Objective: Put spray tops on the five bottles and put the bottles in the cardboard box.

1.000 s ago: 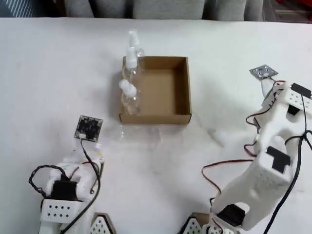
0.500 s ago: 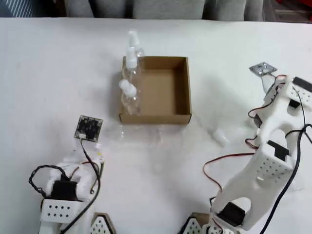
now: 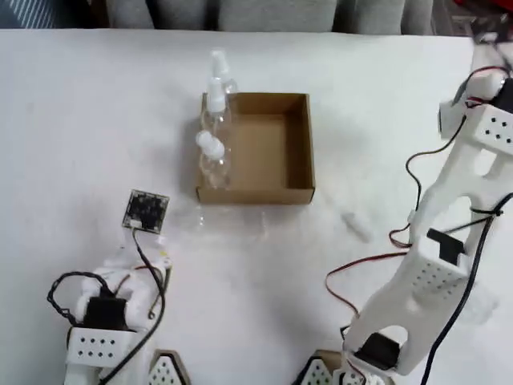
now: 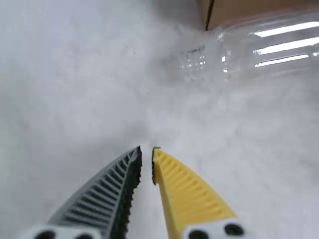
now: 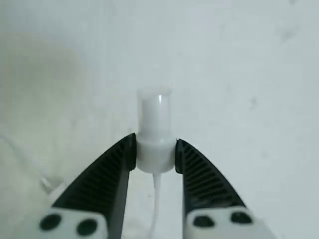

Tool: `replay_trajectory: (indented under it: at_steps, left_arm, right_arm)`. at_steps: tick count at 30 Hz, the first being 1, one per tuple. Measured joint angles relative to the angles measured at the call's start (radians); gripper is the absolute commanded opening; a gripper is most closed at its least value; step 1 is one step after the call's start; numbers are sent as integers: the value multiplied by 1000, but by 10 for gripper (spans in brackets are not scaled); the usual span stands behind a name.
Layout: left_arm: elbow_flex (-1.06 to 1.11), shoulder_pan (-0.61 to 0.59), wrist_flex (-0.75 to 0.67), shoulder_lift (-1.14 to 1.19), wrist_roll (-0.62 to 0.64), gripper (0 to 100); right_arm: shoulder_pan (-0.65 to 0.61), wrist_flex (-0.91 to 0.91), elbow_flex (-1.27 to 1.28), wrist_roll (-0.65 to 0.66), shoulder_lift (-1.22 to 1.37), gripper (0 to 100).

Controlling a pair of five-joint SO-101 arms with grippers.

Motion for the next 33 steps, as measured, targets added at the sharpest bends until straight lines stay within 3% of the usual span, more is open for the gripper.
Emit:
replay_trajectory:
  at_steps: [6, 14, 22, 28, 33]
  left_arm:
    - [0, 0, -2, 0, 0, 49]
    - [0, 0, -2, 0, 0, 49]
    - [0, 0, -2, 0, 0, 49]
    - [0, 0, -2, 0, 0, 49]
    - [0, 0, -2, 0, 0, 49]
  right_arm:
    - [-75, 6, 41, -138, -107, 15]
    - [-244, 6, 585, -209, -480, 15]
    - [-559, 6, 977, -353, -761, 15]
    - [-855, 5, 1135, -442, -783, 15]
    - [-1008, -74, 1275, -479, -784, 15]
